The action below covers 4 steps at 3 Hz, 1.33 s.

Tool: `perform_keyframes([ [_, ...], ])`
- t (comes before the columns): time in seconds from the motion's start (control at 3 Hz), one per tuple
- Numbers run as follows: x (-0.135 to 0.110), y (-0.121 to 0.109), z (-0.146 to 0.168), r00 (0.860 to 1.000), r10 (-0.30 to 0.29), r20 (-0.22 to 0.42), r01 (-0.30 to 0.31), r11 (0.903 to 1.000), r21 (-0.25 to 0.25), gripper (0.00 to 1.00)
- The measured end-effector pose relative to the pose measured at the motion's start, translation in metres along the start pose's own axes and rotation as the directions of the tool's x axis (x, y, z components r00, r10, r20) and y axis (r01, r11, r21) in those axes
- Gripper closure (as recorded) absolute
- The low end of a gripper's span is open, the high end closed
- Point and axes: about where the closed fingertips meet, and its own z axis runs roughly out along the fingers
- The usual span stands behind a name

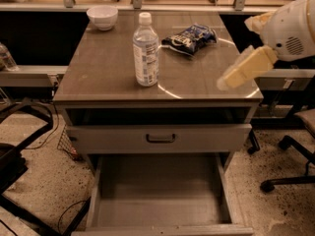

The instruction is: Move blue plastic bottle near white bowl

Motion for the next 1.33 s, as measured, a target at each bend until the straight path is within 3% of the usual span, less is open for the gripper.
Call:
perform_keyframes([
  [0.33,-0.039,-0.008,0.028,0.966,0.026,0.257,-0.016,0.9991,-0.04,0.0],
  [0.67,-0.076,0.001,0.039,0.892,0.066,0.447,-0.024,0.9949,-0.098,0.0],
  [1.0,-0.093,0.009,0.039,0.872,0.073,0.484,-0.014,0.9921,-0.124,0.0],
  [1.33,-0.09,0.008,0.039,0.876,0.07,0.478,-0.014,0.9926,-0.12,0.0],
])
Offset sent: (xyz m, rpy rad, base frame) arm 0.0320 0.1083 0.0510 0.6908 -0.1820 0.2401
